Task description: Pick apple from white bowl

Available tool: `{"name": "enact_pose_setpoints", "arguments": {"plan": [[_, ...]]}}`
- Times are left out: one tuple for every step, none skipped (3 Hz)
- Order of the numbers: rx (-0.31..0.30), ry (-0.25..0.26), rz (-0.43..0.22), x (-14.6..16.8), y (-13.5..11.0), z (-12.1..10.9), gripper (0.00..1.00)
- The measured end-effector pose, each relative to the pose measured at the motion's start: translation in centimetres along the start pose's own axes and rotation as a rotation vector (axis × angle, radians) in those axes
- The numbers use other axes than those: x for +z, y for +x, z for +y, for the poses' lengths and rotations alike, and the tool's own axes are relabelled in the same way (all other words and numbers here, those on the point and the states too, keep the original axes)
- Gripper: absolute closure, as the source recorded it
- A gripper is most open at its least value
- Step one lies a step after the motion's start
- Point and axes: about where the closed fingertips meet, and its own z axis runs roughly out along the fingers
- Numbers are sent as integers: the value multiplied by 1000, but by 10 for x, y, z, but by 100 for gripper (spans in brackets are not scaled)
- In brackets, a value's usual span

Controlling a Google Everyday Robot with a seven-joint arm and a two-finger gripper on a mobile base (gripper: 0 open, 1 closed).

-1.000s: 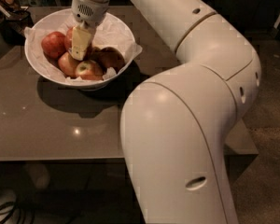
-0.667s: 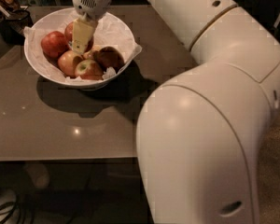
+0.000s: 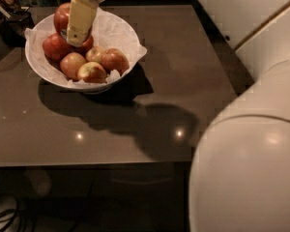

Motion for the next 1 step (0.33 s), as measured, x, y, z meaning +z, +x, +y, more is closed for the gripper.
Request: {"name": "enact_pose_setpoints", "arguments": {"plan": [[-93,26,-31,-28,-14,30,100]]}}
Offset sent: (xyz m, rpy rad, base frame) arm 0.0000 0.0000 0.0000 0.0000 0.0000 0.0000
